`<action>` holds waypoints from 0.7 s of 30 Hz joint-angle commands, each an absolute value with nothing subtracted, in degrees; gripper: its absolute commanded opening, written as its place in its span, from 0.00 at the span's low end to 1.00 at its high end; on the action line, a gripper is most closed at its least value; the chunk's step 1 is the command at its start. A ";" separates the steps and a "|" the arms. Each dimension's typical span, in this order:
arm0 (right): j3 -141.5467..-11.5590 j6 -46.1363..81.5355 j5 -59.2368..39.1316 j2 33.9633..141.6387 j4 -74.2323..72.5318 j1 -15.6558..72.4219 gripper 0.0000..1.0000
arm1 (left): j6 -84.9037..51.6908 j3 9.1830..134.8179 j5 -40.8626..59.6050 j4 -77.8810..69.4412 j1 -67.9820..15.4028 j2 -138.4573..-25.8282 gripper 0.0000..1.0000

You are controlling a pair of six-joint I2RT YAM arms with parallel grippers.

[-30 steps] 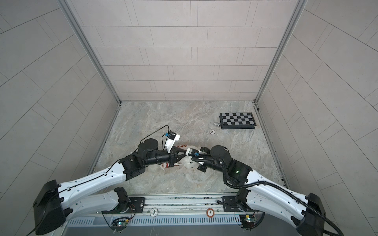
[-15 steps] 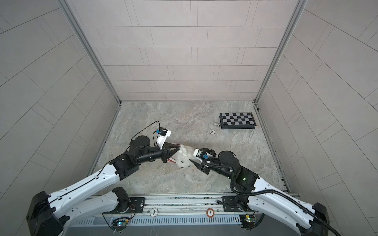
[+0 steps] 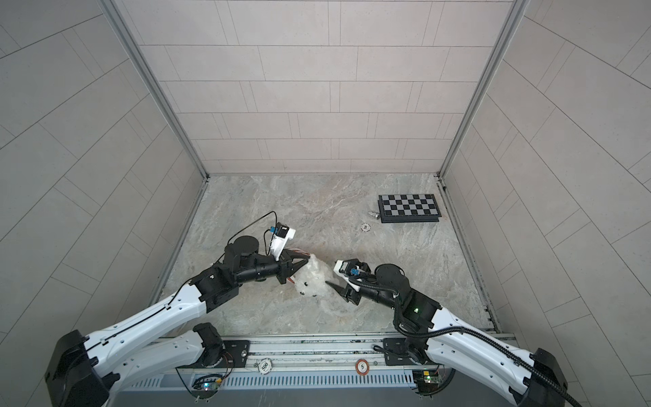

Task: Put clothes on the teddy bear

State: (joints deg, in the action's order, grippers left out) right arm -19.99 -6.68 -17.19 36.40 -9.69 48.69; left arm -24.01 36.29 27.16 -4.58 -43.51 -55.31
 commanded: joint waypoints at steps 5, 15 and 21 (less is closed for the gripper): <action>-17.78 -2.08 -20.65 33.39 -13.68 48.69 0.67 | -25.22 35.99 26.98 -6.15 -42.63 -55.36 0.00; -17.12 -5.17 -17.99 41.95 -16.88 48.57 0.62 | -26.34 35.62 27.69 -7.65 -42.52 -55.02 0.00; -18.43 -6.95 -17.85 42.34 -16.00 48.59 0.19 | -26.48 35.28 27.36 -7.41 -41.87 -54.46 0.00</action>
